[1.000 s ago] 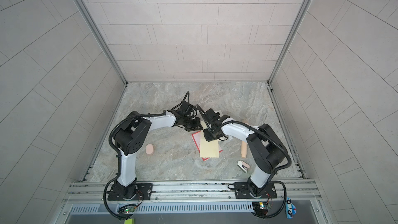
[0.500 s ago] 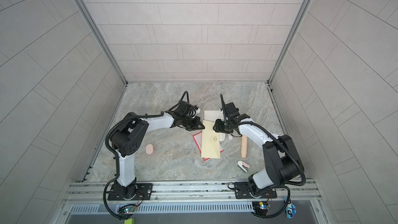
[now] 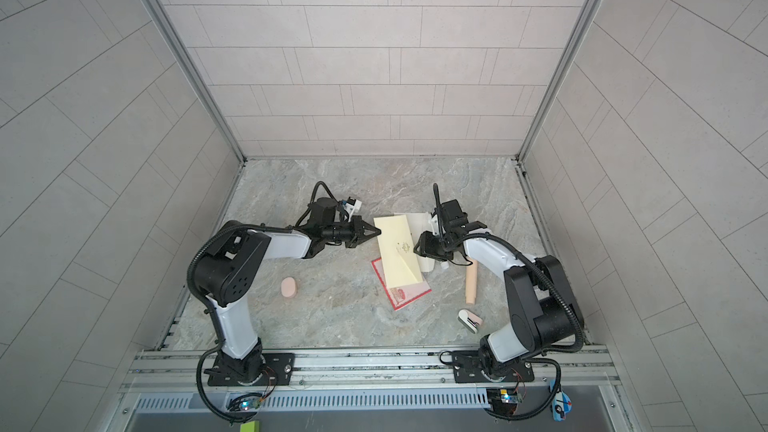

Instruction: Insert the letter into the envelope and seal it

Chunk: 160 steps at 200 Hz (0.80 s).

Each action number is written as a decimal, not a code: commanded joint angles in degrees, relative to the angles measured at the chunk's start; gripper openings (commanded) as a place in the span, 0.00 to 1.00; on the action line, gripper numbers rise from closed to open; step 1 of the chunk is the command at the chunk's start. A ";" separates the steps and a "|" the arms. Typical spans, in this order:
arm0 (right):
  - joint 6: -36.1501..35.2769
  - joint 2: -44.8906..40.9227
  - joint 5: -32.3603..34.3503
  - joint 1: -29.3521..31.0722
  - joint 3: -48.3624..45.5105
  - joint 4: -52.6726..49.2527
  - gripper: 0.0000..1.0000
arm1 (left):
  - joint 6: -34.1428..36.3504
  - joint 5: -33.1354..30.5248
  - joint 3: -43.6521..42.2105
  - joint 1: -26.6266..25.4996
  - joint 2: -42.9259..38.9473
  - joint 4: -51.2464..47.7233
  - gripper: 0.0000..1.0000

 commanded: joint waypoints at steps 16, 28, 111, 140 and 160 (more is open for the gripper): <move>-1.35 -0.94 1.95 -0.17 0.60 -2.33 0.47 | -1.63 1.00 -1.59 5.56 -6.59 3.03 0.00; -1.86 -0.54 2.11 0.07 0.30 -2.79 0.47 | 4.72 -2.38 -0.49 7.41 -8.77 -7.81 0.00; -4.45 2.56 3.99 4.55 -0.96 -4.24 0.47 | 29.92 -29.46 10.37 10.76 -9.19 -45.74 0.00; -4.52 4.12 3.52 5.17 -0.46 -4.08 0.48 | 34.25 -34.09 12.75 10.74 -8.71 -49.99 0.17; -4.79 4.70 3.20 5.45 -0.51 -4.06 0.47 | 37.41 -36.16 13.32 10.48 -10.28 -51.87 0.46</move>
